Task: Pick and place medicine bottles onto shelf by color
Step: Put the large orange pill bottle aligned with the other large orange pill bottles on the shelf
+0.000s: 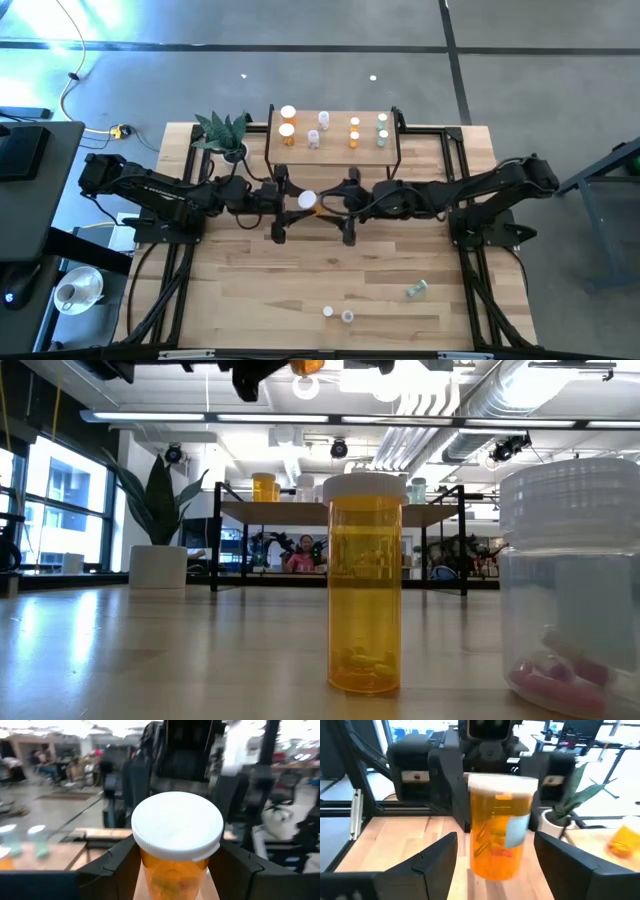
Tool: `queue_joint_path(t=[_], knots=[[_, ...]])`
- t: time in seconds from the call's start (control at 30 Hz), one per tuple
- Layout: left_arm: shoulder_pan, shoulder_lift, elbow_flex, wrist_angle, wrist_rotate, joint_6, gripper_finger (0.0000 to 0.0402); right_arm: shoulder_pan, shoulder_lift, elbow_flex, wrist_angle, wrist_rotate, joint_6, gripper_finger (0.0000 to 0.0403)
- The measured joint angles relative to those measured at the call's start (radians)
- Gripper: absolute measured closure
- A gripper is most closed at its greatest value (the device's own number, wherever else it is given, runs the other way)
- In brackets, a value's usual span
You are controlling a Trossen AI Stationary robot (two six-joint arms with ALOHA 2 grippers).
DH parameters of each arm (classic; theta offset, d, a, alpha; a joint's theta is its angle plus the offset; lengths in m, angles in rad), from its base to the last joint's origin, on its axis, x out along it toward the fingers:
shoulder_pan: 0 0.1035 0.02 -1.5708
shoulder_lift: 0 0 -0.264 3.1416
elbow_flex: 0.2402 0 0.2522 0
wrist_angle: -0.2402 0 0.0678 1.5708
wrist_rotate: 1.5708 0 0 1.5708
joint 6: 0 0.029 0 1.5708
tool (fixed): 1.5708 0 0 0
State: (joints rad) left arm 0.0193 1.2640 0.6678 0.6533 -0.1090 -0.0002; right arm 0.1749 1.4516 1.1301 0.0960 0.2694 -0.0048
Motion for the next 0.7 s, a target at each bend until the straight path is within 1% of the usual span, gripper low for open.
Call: queue_joint_path(t=[0.07, 0.13, 0.27, 0.4, 0.57, 0.7], knots=[[0.0, 0.002, -0.002, -0.019, -0.039, 0.0, 0.0207, 0.0, -0.037, 0.002, -0.019, 0.02, 0.0, 0.0147], [0.0, 0.002, -0.002, -0.027, -0.101, 0.001, 0.0207, -0.002, -0.075, 0.002, -0.041, 0.035, 0.0, 0.0147], [0.0, 0.002, -0.002, -0.074, -0.271, 0.003, 0.0207, -0.005, -0.146, 0.002, -0.083, 0.072, -0.008, 0.0147], [0.0, 0.001, -0.002, -0.118, -0.455, -0.023, 0.0207, -0.005, -0.197, 0.002, -0.124, 0.073, -0.056, 0.0147], [0.0, 0.001, -0.002, -0.231, -0.642, -0.142, 0.0207, -0.005, -0.22, 0.002, -0.154, 0.073, -0.083, 0.0147], [0.0, 0.03, -0.002, -0.267, -0.823, -0.244, 0.0207, -0.006, -0.213, 0.002, -0.176, 0.073, -0.101, 0.0146]])
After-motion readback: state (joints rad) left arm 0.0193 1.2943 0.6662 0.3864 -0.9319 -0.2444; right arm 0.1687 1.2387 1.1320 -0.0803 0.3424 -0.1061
